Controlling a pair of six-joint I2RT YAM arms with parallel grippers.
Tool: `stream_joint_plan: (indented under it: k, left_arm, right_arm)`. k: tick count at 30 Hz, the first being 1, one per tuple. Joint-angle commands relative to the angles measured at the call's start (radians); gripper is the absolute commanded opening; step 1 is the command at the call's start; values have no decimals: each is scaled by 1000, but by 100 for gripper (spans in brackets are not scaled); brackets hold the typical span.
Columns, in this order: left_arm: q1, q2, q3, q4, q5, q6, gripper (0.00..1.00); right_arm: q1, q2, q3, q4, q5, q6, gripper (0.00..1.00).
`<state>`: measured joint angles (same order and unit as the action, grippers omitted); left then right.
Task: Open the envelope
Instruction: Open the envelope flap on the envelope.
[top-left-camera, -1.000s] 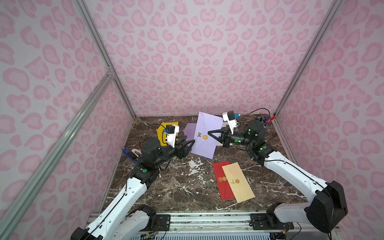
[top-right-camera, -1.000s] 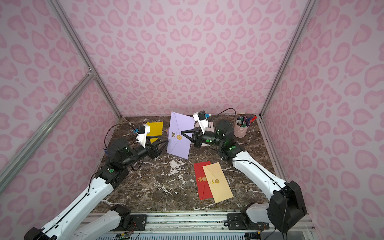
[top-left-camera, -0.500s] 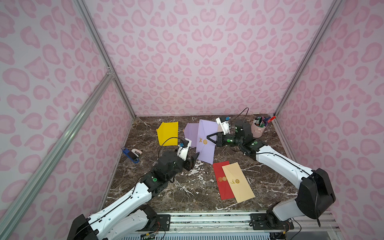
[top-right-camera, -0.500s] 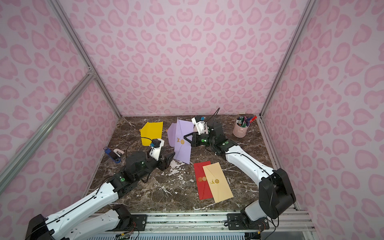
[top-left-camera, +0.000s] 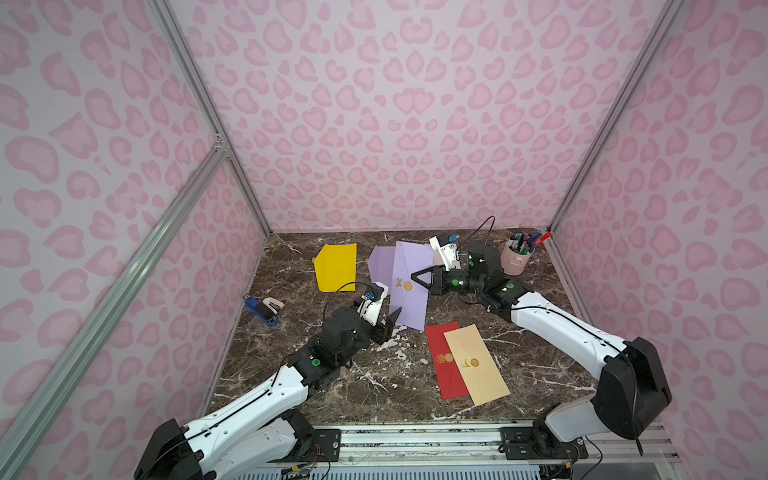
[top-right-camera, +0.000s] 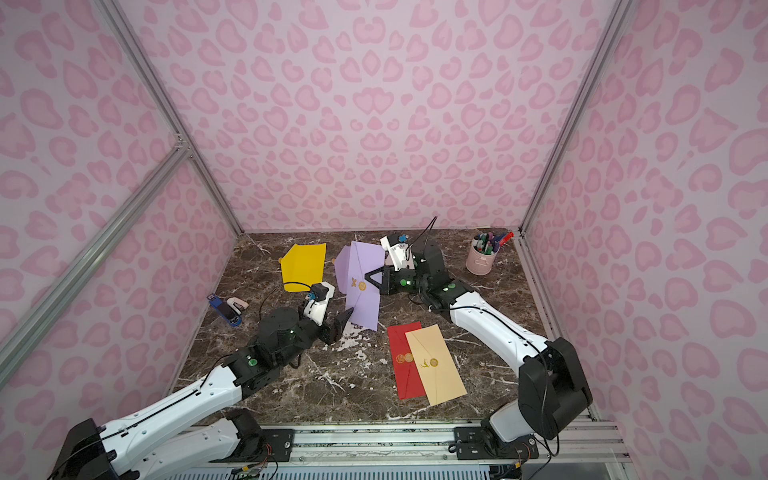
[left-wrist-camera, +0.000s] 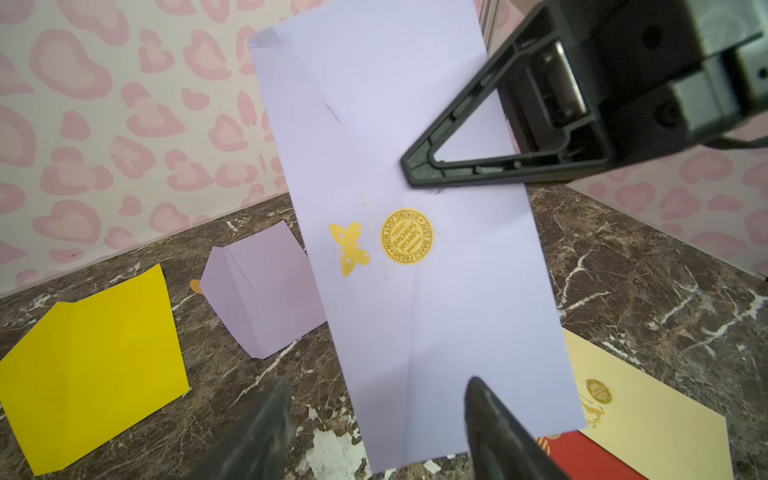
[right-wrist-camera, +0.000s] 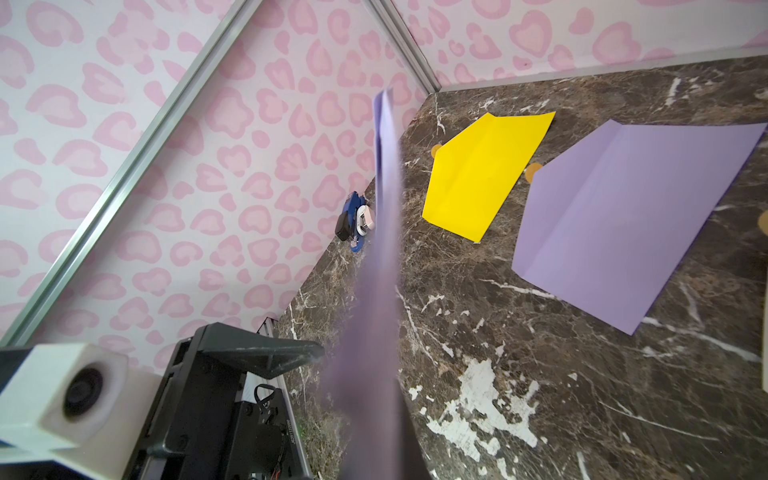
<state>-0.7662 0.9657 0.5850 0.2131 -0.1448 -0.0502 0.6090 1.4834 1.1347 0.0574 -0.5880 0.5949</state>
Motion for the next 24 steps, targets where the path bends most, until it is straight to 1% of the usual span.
stream_joint_plan:
  k: [1,4,7,16,19,24]
  left_arm:
    - [-17,23,3,37,-57,26,69]
    - [-41,56,10,40,-150,21,66]
    - [-60,84,17,45,-226,19,66]
    - [-96,122,33,46,-419,10,66]
    - [-99,119,33,45,-461,3,67]
    - [-98,114,30,45,-473,3,67]
  right_arm:
    - [11,-6,21,-14,26,10,0]
    - [34,-13,41,-41,67,7,0]
    - [62,-17,61,-70,110,-2,0]
    - [86,-24,68,-76,117,3,0]
    - [87,-26,68,-78,116,5,0]
    - [92,-23,73,-79,117,6,0]
